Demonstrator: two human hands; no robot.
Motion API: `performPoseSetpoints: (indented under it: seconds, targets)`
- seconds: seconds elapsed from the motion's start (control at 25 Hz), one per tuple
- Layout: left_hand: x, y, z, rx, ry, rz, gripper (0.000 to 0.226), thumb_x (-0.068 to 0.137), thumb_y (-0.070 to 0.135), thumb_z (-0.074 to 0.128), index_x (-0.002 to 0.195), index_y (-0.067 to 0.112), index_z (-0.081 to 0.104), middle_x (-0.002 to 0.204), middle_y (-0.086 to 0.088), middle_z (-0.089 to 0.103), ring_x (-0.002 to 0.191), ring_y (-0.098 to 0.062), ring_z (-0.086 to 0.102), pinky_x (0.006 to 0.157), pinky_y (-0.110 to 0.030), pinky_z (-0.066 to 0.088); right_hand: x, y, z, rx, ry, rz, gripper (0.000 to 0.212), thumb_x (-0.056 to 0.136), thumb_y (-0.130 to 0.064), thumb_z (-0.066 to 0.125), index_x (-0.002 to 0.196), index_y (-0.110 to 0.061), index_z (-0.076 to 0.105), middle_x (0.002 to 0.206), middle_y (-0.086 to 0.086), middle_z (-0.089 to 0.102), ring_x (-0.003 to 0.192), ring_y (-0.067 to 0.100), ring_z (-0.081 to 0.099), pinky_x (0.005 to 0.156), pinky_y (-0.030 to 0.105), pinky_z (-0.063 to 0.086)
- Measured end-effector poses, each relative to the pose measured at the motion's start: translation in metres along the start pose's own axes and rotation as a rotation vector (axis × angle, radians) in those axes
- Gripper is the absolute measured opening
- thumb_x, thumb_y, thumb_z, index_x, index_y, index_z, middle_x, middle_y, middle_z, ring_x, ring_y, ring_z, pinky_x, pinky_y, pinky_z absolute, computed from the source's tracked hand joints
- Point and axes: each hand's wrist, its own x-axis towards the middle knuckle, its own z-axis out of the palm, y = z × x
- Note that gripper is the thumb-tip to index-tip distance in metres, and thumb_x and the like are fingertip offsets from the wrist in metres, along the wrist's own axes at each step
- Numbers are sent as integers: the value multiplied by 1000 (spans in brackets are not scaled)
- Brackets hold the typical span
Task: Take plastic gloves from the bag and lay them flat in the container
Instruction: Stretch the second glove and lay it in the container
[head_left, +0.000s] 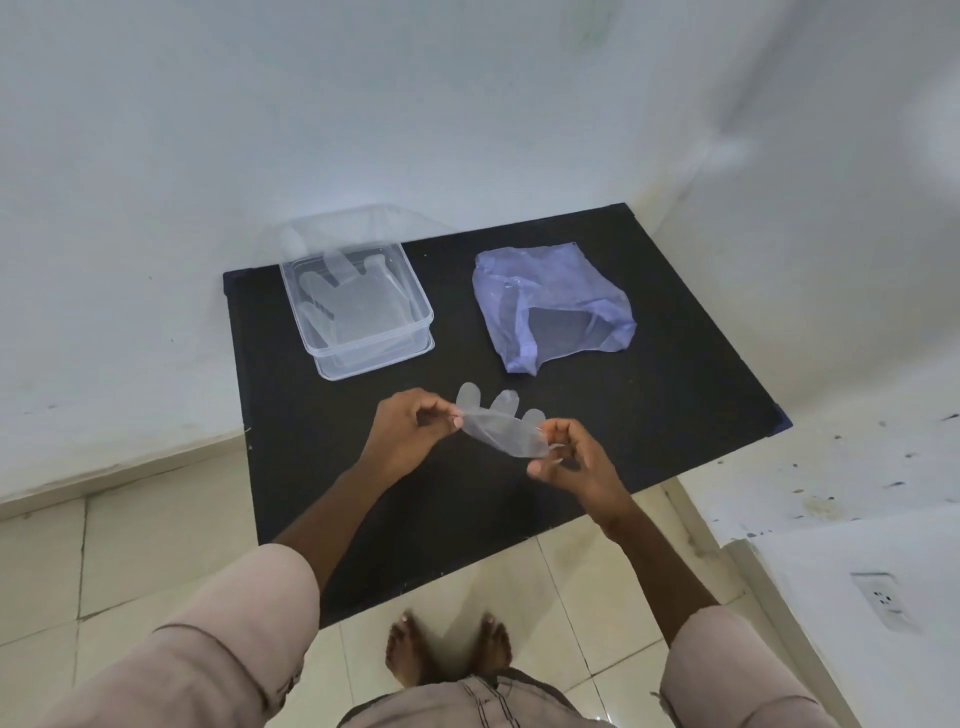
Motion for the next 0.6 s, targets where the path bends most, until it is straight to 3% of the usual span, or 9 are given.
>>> performPoseSetpoints:
  seconds: [0.08,0.12,0.24,0.32,0.6]
  targets:
    - [3,6,-4,-21,6,9,8,77,18,78,84,16,78,88,0,73,81,-13,67,79,-31,55,-1,-4,2,-216,-34,-5,84,61,-49,82,131,-27,40,125,-9,46,110,16,53,87,29,52]
    - [4,8,-7,-27,1,10,7,77,18,79,83,16,78,86,-1,73,79,-13,67,78,-32,56,1,-5,6,-285,6,-17,86,62,-47,83,133,-26,40,124,-10,45,110,16,52,86,27,50]
    - [7,10,-15,-39,-34,-4,7,77,20,79,83,18,78,85,0,73,76,-14,68,72,-33,58,8,-9,12,-218,222,-100,46,77,-30,76,117,-16,57,113,-2,58,103,19,61,82,23,51]
    - [8,10,-22,-40,-53,-20,8,77,22,79,83,17,78,86,-1,74,75,-16,69,67,-32,58,12,-14,10,-126,304,-166,22,83,-22,70,102,-10,67,104,5,66,96,20,65,83,31,57]
    - [10,20,-44,-316,-44,-109,5,80,6,71,82,5,75,93,-10,76,89,-32,71,64,-28,60,18,-50,13,-23,294,-229,8,86,-20,66,88,-13,69,93,5,69,88,22,67,66,23,57]
